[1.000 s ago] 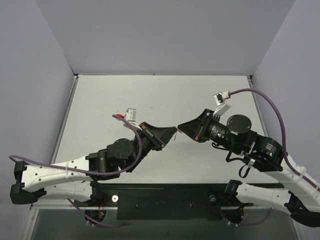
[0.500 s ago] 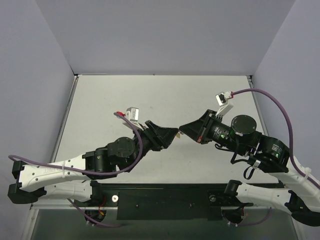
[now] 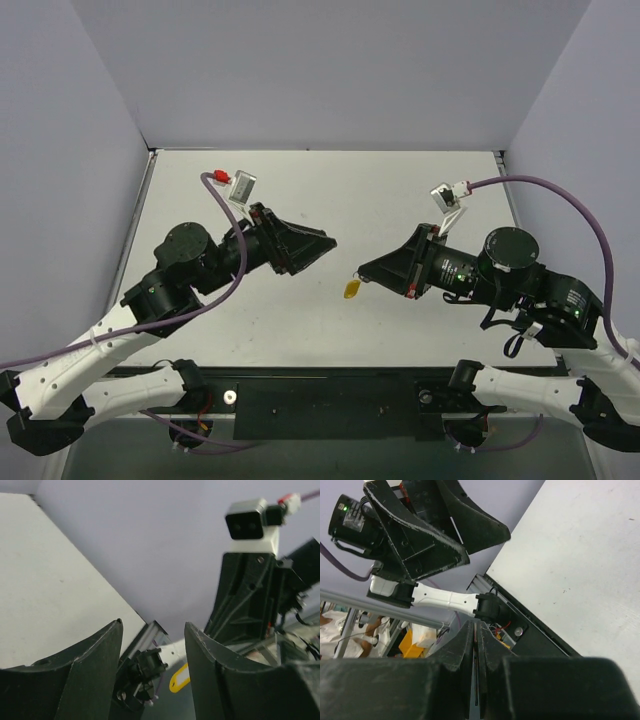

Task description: Remove the keys from the keyring

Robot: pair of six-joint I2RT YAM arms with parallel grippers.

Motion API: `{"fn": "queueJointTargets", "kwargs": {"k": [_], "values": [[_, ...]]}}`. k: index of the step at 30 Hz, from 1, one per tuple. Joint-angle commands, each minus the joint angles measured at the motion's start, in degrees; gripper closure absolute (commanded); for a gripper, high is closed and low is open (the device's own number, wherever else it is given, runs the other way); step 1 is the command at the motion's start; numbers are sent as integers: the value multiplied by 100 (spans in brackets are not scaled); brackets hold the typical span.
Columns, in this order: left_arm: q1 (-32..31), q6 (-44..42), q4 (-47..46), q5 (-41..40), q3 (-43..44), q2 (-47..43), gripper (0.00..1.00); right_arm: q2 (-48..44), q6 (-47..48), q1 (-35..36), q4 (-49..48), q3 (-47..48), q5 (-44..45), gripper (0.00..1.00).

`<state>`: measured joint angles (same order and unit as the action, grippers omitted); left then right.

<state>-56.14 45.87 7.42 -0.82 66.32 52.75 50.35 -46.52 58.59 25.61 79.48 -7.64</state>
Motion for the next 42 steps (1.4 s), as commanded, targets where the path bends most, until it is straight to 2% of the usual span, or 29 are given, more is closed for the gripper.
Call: {"fn": "queueJointTargets", "kwargs": {"k": [1, 9, 19, 25, 33, 38, 42], "values": [[191, 18, -952, 2470, -75, 51, 39, 124, 108, 21, -205, 296, -642, 100], [191, 335, -1849, 3473, -313, 130, 43, 256, 108, 13, -214, 428, -713, 100], [182, 353, -1832, 3571, -304, 244, 53, 274, 73, 21, -275, 480, -713, 100], [191, 283, -1639, 3483, -269, 271, 54, 300, 64, 21, -275, 542, -730, 100], [191, 212, -1480, 3238, -252, 253, 47, 309, 47, 21, -302, 568, -783, 100], [191, 107, -1410, 2974, -287, 130, 34, 291, 12, 21, -328, 533, -818, 100], [191, 63, -1271, 2842, -243, -2, 29, 230, 12, 21, -319, 498, -783, 100]]}}
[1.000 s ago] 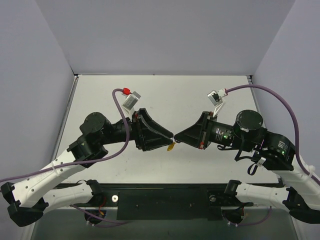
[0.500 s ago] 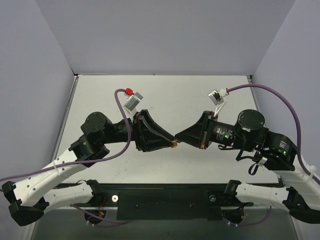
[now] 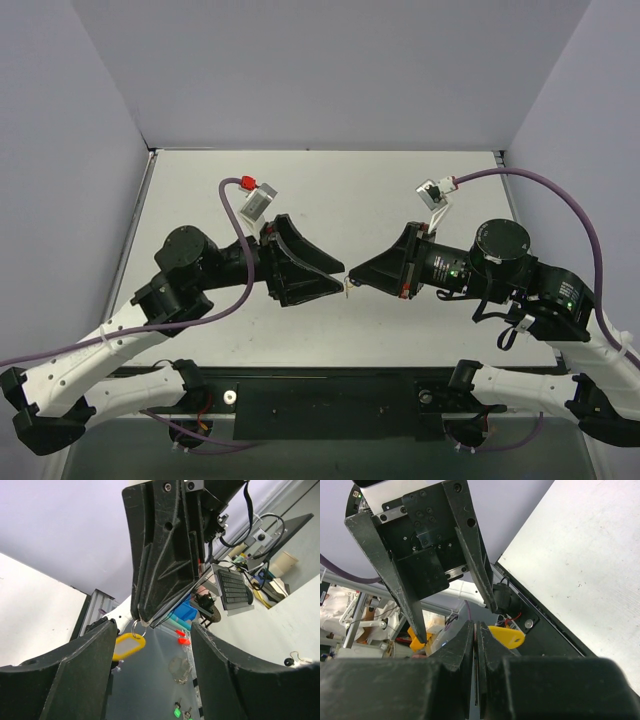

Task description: Remove the keys from the keyring

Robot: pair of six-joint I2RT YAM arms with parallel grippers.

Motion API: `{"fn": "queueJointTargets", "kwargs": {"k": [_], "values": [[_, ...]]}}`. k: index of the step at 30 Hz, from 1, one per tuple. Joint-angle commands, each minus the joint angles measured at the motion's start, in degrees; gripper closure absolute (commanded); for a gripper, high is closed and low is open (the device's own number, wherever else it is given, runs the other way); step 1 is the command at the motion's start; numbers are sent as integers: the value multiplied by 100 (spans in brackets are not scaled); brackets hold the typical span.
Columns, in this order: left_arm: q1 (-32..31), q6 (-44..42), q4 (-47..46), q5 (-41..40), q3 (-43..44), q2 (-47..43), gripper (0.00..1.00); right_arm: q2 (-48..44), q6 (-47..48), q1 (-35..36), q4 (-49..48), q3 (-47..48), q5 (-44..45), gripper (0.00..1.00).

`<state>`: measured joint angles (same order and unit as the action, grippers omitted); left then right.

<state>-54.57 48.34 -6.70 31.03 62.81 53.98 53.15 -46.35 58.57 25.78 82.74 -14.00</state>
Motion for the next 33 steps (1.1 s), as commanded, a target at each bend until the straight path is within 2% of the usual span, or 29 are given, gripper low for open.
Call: {"fn": "queueJointTargets", "kwargs": {"k": [1, 7, 20, 25, 30, 33], "values": [[34, -219, 195, -369, 161, -142, 29, -41, -15, 32, -337, 164, -156, 100], [43, -255, 249, -519, 118, -160, 30, -24, -59, 32, -442, 155, -226, 100], [34, 44, -305, -114, 13, 140, 51, 47, -85, 23, -530, 190, -270, 100], [25, 106, -402, -35, 4, 175, 68, 56, -94, 32, -548, 190, -270, 100], [25, 132, -394, 44, 48, 184, 97, 38, -94, 32, -539, 199, -217, 100], [25, 132, -394, 44, 48, 175, 100, 47, -85, 23, -539, 181, -200, 100]]}}
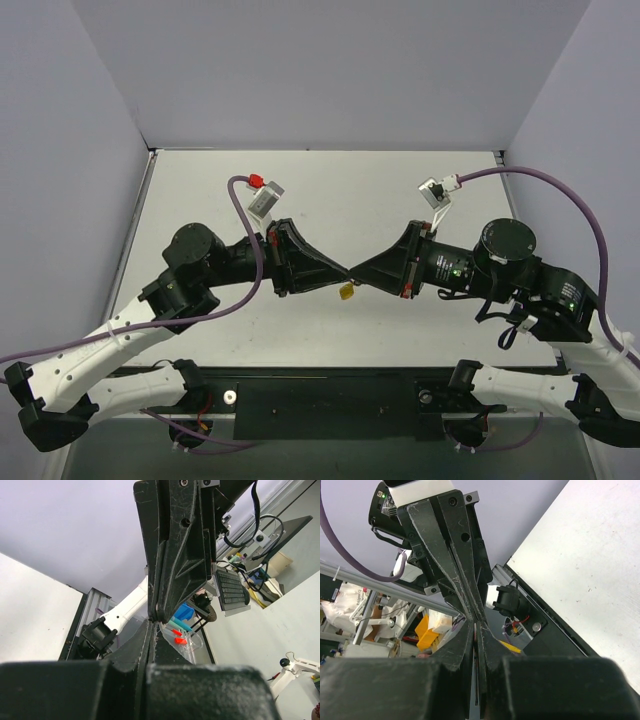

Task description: Remove the keys from the keyring

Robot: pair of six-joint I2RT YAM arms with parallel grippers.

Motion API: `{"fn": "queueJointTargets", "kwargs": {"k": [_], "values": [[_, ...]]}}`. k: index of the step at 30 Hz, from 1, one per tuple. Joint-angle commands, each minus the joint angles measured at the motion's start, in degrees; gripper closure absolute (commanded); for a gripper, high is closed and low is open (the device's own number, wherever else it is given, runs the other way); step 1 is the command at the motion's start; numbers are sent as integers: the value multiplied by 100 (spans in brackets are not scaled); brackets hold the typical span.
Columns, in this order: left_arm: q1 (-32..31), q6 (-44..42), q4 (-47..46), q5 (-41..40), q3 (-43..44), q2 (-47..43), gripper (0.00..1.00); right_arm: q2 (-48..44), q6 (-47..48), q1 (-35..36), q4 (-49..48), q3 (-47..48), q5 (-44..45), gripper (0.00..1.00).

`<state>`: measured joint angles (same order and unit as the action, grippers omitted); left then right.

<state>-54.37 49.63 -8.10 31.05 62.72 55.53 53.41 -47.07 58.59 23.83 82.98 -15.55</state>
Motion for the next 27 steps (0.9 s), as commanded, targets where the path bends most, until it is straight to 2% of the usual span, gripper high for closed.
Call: {"fn": "queueJointTargets", "kwargs": {"k": [1, 5, 9, 15, 21, 27], "values": [[5, 3, -254, 50, 56, -7, 100, 12, -30, 30, -344, 157, -27, 100], [5, 29, -280, -72, 56, -42, 100, 20, -39, 30, -336, 131, 34, 100], [5, 231, -254, -529, 74, -51, 100, -58, -57, 30, -274, 17, 289, 100], [-65, 653, -183, -1556, 13, -68, 100, -146, -145, 30, -283, -168, 702, 100], [-118, 1619, -666, -2418, -461, -139, 100, -103, -250, 65, -415, -247, 1071, 100], [-513, 1981, -650, -3568, -629, -235, 100, 29, -259, 170, -467, -300, 1238, 100]]}}
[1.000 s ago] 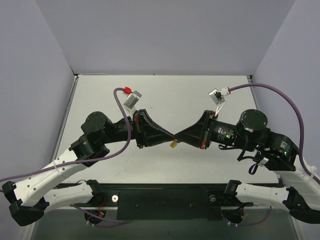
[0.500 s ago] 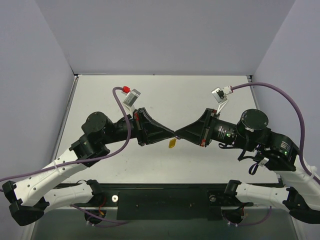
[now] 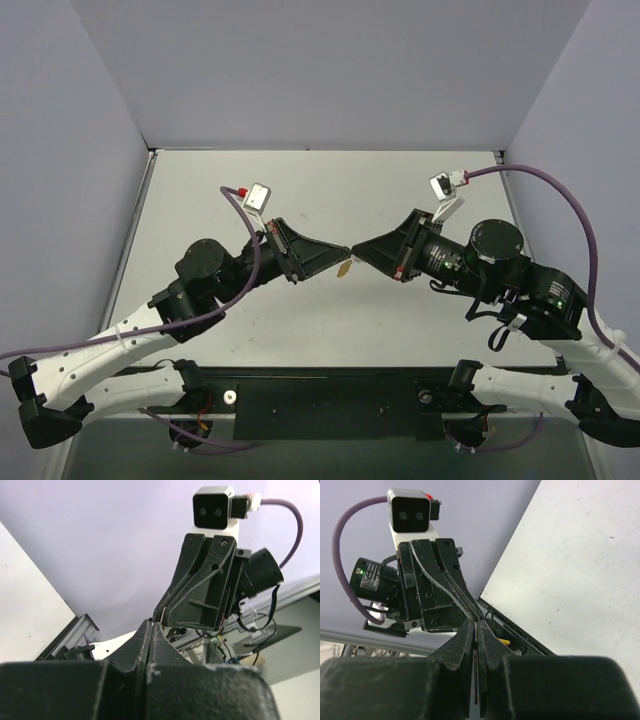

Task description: Remove the keys from the keyring

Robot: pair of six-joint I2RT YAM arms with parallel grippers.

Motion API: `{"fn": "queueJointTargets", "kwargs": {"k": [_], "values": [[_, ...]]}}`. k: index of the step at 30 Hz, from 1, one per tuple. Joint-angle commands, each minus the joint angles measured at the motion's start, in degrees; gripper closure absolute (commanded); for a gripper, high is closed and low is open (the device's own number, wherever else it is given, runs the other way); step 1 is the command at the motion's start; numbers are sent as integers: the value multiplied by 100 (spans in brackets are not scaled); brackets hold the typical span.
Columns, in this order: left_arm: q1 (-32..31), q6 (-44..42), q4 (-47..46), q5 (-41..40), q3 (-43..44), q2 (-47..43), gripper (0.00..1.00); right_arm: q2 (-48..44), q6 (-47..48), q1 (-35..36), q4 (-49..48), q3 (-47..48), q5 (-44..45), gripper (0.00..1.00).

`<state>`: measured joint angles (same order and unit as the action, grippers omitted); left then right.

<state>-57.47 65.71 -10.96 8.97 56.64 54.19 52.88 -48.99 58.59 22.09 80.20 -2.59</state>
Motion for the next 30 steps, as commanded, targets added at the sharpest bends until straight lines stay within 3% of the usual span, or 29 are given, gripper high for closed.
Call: {"fn": "queueJointTargets", "kwargs": {"k": [1, 13, 30], "values": [[-342, 372, -363, -1502, -30, -111, 100, 91, -49, 214, -301, -22, -40, 100], [-1468, 785, -144, -3804, -338, -339, 100, 213, -14, 417, -345, -66, 162, 100], [-2040, 1216, -433, -5414, -900, -814, 100, 275, -93, 601, -582, -268, 241, 100]]}}
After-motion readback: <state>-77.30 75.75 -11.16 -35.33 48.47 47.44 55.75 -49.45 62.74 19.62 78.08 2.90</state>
